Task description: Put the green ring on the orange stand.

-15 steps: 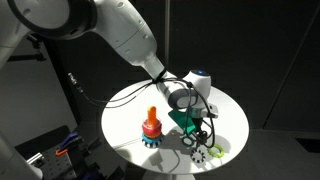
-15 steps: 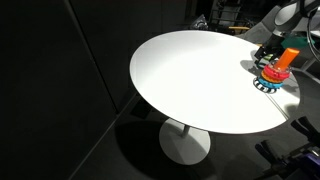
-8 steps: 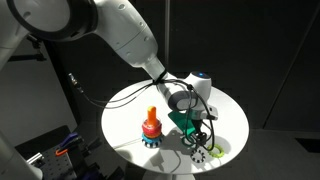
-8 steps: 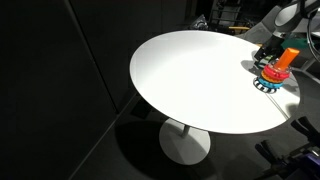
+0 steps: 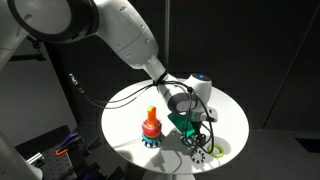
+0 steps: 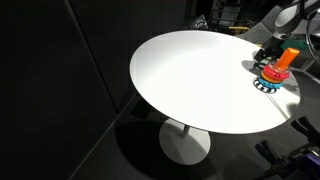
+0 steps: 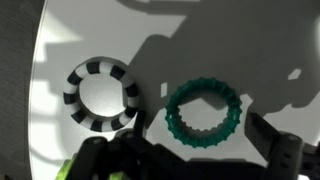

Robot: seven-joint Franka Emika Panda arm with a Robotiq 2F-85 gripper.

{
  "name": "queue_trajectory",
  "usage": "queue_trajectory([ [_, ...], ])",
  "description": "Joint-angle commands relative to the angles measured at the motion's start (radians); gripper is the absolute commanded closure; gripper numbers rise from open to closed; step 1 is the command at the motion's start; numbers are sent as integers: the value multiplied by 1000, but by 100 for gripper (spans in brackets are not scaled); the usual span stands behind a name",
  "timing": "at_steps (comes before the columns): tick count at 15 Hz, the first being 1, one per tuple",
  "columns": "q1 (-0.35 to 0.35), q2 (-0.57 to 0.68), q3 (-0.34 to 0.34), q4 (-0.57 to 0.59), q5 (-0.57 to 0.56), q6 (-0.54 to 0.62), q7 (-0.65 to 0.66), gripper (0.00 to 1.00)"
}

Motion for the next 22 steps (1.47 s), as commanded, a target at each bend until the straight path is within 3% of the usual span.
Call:
queue_trajectory([
  [1,-20,1,19,4,24,2,-35,0],
  [2,-19,1,19,4,24,3,-34,25],
  [3,-18,1,18,3,23,3,-34,26],
  [7,-15,-15,14,3,23,-3,-25,55],
  [13,-9,-99,17,-32,23,-32,-28,55],
  [22,33,-343,0,-173,-1,-138,-78,55],
])
